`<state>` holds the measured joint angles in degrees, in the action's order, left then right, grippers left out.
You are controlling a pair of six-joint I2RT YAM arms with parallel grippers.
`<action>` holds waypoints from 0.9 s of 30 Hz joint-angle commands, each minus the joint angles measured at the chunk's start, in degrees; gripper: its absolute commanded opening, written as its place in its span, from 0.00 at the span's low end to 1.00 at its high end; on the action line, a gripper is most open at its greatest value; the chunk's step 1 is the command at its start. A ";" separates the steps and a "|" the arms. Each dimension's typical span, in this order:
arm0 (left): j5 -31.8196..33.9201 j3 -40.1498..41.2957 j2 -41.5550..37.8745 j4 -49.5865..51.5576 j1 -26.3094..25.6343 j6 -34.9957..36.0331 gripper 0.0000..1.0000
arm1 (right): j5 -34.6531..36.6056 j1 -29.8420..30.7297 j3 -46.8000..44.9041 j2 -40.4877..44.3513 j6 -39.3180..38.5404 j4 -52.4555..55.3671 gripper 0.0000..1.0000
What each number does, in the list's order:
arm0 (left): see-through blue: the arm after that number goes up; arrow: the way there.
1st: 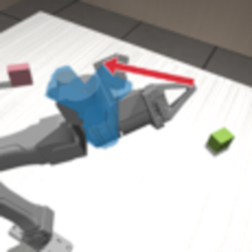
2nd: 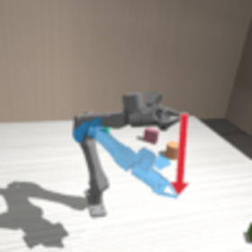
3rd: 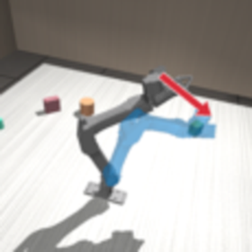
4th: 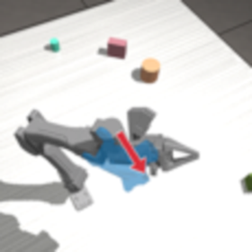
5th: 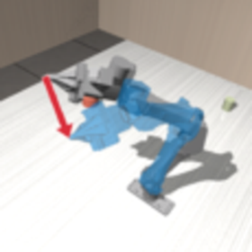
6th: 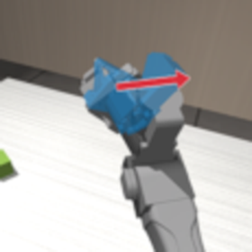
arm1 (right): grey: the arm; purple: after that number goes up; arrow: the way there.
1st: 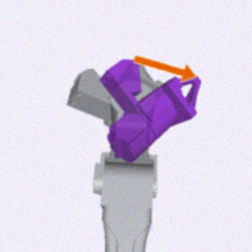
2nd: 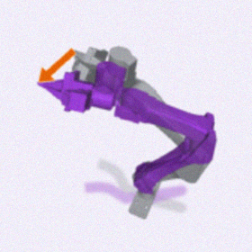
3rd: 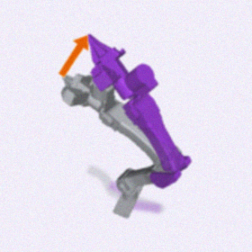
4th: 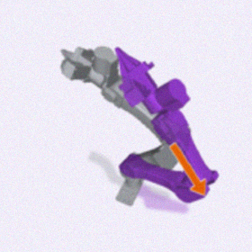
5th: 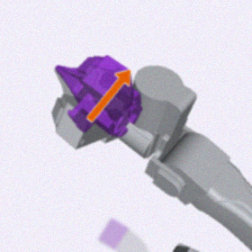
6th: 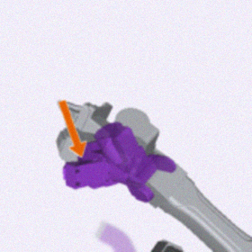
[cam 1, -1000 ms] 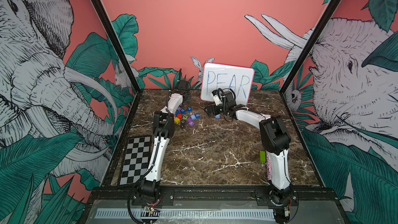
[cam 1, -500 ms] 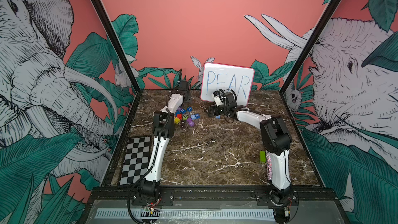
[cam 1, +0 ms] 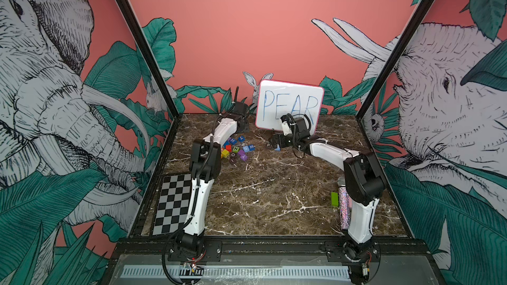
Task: Spell the uppercase word “pear” with letter blocks
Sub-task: Pick up the letter block from the center of the board, then place the letter block at the center of the board.
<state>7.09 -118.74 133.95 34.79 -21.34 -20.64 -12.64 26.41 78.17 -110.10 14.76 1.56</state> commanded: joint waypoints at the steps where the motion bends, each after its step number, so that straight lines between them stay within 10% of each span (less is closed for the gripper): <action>1: 1.43 4.17 -6.81 -0.65 -4.09 -2.99 0.28 | 2.91 -0.80 -6.31 4.15 2.39 -0.04 0.99; 15: 0.82 1.48 -2.38 -2.51 -20.95 -10.90 0.27 | 7.68 -5.62 -27.70 15.88 10.19 -2.19 0.99; 27: 2.03 -7.26 6.09 -0.55 -23.71 -12.23 0.27 | 8.02 -7.83 -33.13 21.18 12.72 -3.21 0.99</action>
<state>7.84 -123.17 140.11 33.36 -45.25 -31.09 -5.15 19.00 45.25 -90.02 25.80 0.54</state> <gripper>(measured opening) 0.332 0.986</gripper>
